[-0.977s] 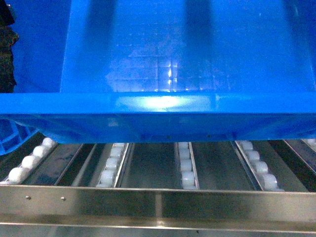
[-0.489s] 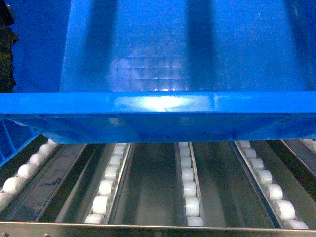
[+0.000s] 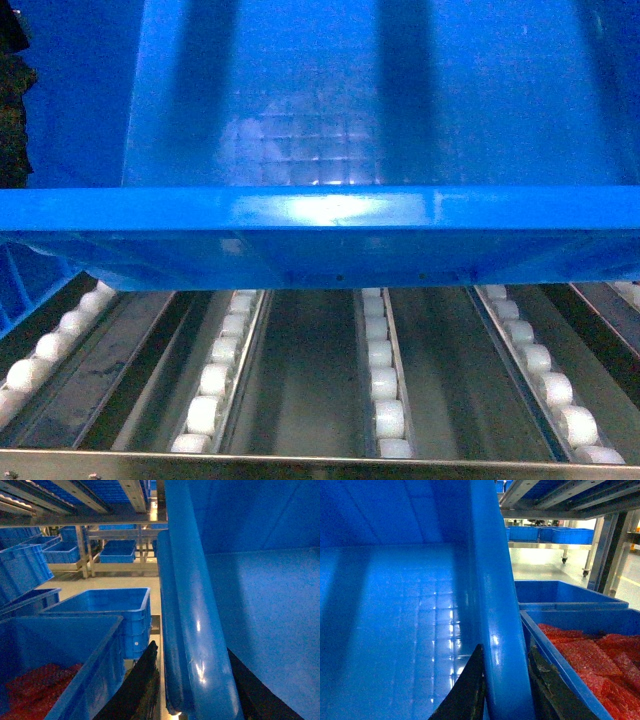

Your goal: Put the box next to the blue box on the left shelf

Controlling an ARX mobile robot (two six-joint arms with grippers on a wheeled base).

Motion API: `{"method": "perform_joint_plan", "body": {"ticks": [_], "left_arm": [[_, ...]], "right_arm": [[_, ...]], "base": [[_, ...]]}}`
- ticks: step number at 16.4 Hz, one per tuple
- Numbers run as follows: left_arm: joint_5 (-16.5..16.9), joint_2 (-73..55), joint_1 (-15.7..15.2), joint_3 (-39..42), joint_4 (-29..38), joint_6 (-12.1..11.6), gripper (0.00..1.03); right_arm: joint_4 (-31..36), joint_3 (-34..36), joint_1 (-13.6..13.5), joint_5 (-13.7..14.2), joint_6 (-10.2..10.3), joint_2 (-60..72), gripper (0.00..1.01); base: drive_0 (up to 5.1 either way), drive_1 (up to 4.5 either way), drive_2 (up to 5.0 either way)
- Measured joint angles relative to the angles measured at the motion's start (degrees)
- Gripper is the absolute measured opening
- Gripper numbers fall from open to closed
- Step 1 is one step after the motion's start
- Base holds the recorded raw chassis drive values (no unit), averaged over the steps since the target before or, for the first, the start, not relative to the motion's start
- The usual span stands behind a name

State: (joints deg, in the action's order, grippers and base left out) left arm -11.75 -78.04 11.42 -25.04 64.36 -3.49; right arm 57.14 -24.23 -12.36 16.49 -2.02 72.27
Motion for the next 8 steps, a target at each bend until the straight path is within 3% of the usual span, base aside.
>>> {"method": "perform_joint_plan", "body": {"ticks": [8], "left_arm": [[0.0, 0.0, 0.0, 0.0, 0.0, 0.0, 0.29]], "right_arm": [[0.0, 0.0, 0.0, 0.0, 0.0, 0.0, 0.17]], "base": [[0.0, 0.00, 0.0]]}}
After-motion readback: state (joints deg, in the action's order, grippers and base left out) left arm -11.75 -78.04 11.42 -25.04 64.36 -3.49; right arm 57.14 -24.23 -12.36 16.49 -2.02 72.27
